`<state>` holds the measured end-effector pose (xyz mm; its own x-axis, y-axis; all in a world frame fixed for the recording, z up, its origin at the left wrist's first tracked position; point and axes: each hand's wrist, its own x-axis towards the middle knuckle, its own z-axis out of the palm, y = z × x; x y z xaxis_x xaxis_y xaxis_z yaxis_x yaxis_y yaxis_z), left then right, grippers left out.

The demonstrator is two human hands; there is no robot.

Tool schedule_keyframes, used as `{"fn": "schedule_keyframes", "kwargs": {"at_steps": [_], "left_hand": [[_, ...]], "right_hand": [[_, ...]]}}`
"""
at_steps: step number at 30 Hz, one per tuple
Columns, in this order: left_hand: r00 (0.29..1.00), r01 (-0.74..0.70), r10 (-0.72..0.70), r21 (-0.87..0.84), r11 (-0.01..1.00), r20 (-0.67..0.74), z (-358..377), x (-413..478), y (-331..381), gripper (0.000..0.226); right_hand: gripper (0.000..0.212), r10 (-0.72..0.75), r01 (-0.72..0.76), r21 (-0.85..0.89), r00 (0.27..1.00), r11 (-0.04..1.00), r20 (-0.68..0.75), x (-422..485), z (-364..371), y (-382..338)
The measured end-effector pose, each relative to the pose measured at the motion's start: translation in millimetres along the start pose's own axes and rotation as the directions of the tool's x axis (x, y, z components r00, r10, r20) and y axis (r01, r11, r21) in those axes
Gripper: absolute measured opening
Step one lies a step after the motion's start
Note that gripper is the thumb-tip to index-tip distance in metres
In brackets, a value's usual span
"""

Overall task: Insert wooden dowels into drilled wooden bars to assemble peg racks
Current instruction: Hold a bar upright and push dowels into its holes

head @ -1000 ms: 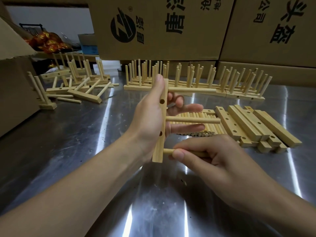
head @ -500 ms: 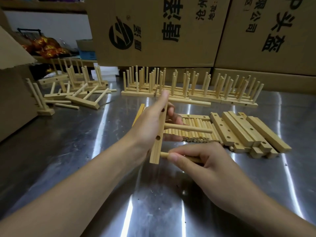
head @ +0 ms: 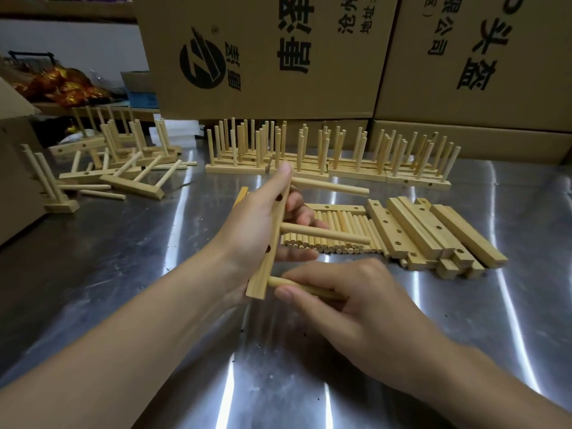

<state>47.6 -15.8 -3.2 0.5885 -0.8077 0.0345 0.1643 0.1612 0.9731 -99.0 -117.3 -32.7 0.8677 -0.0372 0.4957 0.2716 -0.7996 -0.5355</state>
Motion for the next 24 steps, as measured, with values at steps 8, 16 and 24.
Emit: {"fn": "schedule_keyframes", "kwargs": {"at_steps": [8, 16, 24], "left_hand": [[0.999, 0.034, -0.029, -0.118, 0.992, 0.042, 2, 0, 2, 0.057], [0.999, 0.015, -0.012, -0.057, 0.998, 0.052, 3, -4, 12, 0.056], [1.000, -0.027, 0.028, -0.138, 0.990, 0.010, 16, -9, -1, 0.056]], "right_hand": [[0.019, -0.034, 0.033, 0.013, 0.999, 0.999, 0.031, 1, -2, -4], [0.024, -0.059, 0.077, -0.117, 0.987, 0.990, 0.148, 8, -19, -7], [0.027, -0.072, 0.075, -0.032, 0.993, 0.997, 0.097, 2, -10, -4]]}}
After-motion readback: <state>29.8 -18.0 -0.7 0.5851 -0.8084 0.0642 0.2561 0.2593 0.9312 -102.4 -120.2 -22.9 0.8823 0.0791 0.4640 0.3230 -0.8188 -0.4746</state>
